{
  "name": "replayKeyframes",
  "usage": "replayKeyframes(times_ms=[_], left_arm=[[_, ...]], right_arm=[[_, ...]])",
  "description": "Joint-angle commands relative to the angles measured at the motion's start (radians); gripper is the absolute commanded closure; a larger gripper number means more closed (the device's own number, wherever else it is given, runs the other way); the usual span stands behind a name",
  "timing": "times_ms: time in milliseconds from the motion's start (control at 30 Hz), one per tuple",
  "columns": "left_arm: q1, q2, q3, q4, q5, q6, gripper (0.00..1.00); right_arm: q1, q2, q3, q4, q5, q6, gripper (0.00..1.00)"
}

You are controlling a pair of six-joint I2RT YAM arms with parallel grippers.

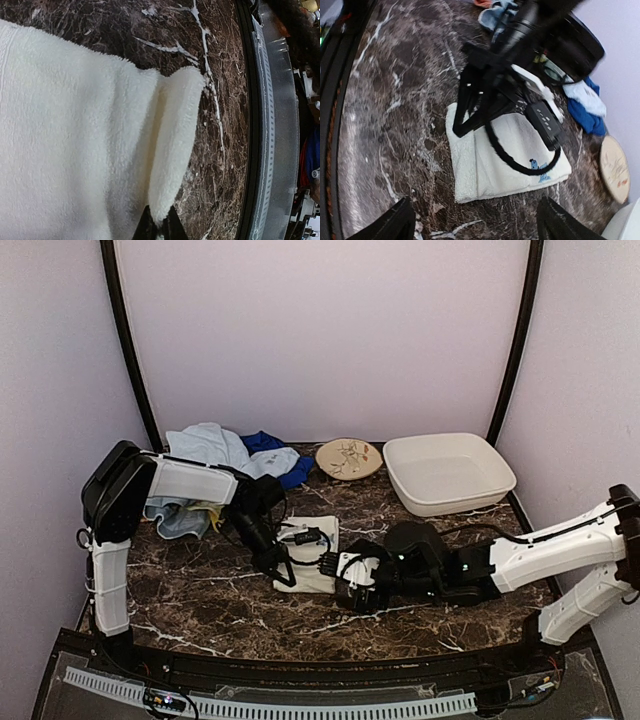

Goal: Roll the towels
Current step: Roll the towel at the center of the board.

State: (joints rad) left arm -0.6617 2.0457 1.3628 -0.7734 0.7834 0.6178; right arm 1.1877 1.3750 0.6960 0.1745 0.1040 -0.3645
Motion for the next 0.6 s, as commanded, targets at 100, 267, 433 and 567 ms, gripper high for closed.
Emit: replayKeyframes(times_ms=[100, 267, 433, 567], left_arm=[[-0.002, 0.058, 0.046, -0.075, 0.036, -0.039, 1.0], [0.0, 0.069, 0.024, -0.073, 0.009, -0.037, 1.0], [0.002, 0.08, 0.03, -0.068, -0.002, -0.04, 1.0], [0.002, 0.08, 0.032, -0.063, 0.0, -0.042, 1.0]], right_arm=[[0.129, 0.194, 0.068, 0.098, 0.205, -0.363, 0.32], [0.139, 0.331, 0.102, 0.18, 0.22, -0.467, 0.44], [0.122, 0.432, 0.146, 0.206, 0.207, -0.486, 0.51], [0.089, 0.482, 0.189, 0.194, 0.205, -0.457, 0.57]])
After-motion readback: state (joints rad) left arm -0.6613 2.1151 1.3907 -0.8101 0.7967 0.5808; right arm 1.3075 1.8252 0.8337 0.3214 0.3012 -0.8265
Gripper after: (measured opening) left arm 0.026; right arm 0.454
